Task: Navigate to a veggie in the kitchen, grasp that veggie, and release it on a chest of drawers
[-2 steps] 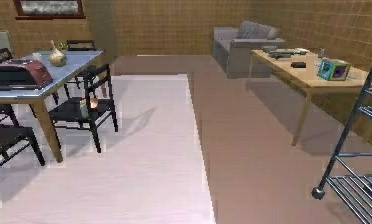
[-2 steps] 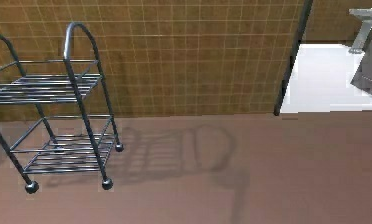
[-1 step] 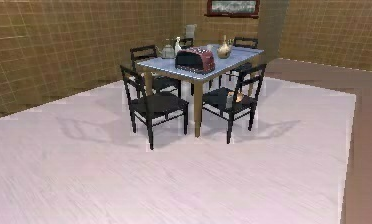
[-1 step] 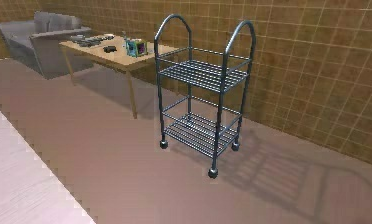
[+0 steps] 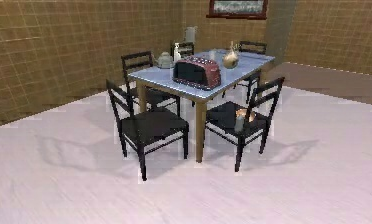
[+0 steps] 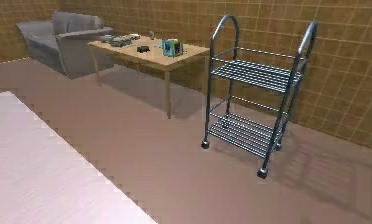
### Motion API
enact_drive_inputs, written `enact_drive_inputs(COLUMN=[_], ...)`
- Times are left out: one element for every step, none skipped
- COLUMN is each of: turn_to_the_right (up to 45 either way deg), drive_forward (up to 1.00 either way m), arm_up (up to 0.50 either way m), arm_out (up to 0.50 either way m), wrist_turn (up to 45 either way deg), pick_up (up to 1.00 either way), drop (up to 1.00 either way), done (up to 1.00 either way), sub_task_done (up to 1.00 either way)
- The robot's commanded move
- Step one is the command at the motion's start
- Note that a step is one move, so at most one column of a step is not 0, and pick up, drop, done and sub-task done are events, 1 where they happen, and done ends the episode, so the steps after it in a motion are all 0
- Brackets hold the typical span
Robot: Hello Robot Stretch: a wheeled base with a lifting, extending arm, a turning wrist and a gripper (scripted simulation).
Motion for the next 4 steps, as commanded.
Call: enact_drive_inputs(turn_to_the_right=[-45.0,-6.0,0.0,0.0], drive_forward=[0.0,0.0,1.0,0.2], arm_up=[0.0,0.0,0.0,0.0], arm_out=[0.0,0.0,0.0,0.0], wrist_turn=[0.0,0.0,0.0,0.0], pick_up=[0.0,0.0,0.0,0.0], drop=[0.0,0.0,0.0,0.0], done=[0.0,0.0,0.0,0.0], sub_task_done=[0.0,0.0,0.0,0.0])
